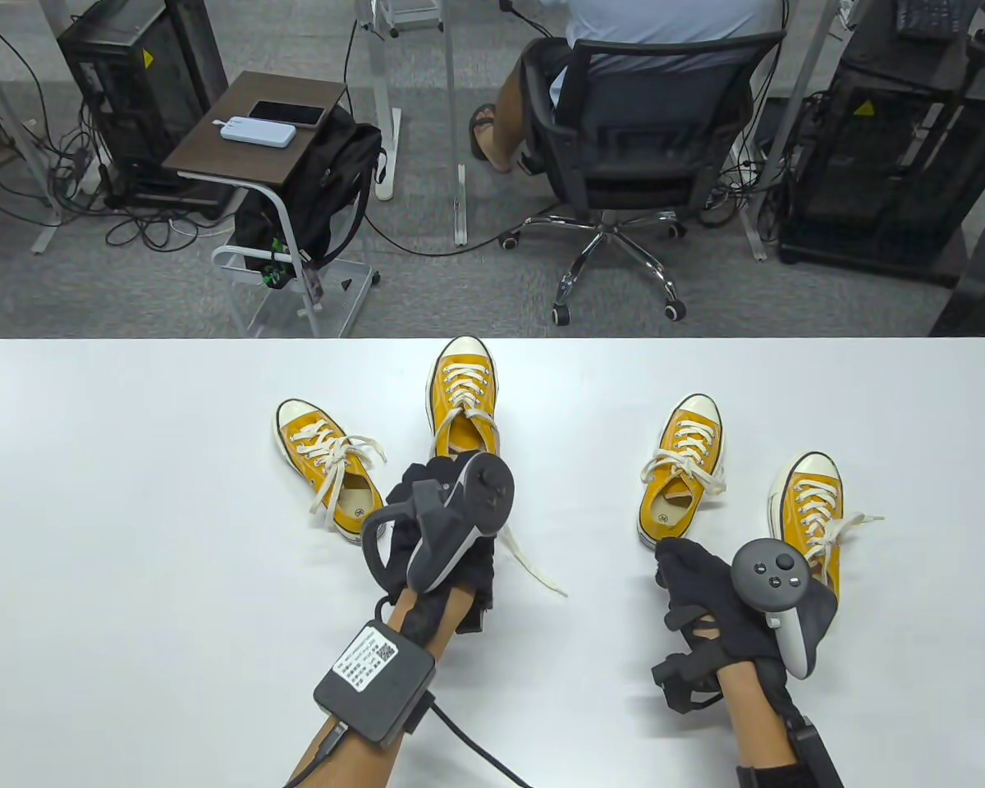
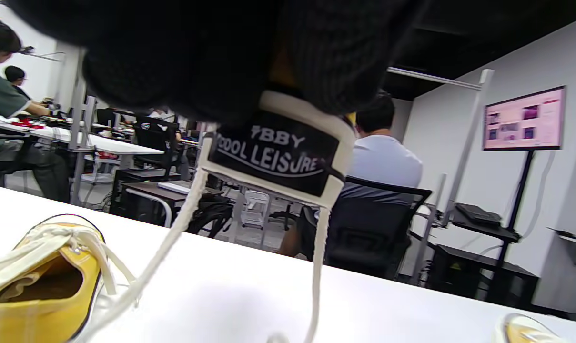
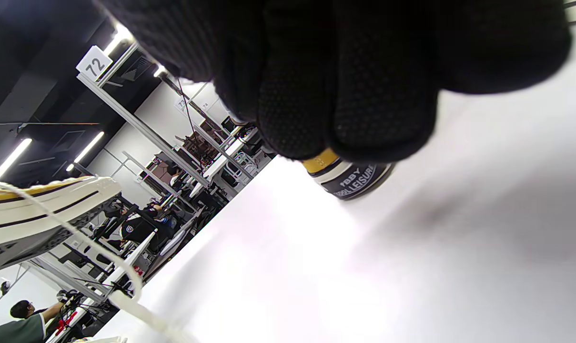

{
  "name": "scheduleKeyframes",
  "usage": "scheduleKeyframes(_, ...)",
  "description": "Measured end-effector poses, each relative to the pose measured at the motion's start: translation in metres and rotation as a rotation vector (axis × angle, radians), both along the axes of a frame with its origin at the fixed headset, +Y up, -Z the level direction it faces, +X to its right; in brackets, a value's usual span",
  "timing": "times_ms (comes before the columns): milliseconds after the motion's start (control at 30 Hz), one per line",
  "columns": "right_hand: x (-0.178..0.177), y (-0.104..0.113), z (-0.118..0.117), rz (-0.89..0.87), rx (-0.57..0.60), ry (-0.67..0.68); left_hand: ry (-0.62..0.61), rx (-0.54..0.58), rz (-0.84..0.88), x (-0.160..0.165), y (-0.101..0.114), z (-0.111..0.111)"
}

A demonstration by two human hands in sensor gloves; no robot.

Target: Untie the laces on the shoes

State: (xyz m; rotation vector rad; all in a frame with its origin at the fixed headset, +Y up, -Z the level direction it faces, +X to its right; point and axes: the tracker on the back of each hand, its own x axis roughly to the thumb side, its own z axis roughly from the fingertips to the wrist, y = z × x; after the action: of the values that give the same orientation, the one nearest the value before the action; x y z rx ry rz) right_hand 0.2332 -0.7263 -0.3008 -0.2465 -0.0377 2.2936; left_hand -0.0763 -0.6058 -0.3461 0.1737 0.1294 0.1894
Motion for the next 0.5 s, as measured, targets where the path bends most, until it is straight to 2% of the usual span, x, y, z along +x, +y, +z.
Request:
scheduleKeyframes(233, -0.001, 0.000, -0.001, 0.008, 0.000, 0.006, 0.084, -0.020, 0.021, -0.009, -0.018, -0.052)
scheduleKeyframes(500, -0.005, 0.001, -0.002, 0.031, -0.001, 0.010, 0.132, -0.061, 0.030, -0.015, -0.054, -0.088)
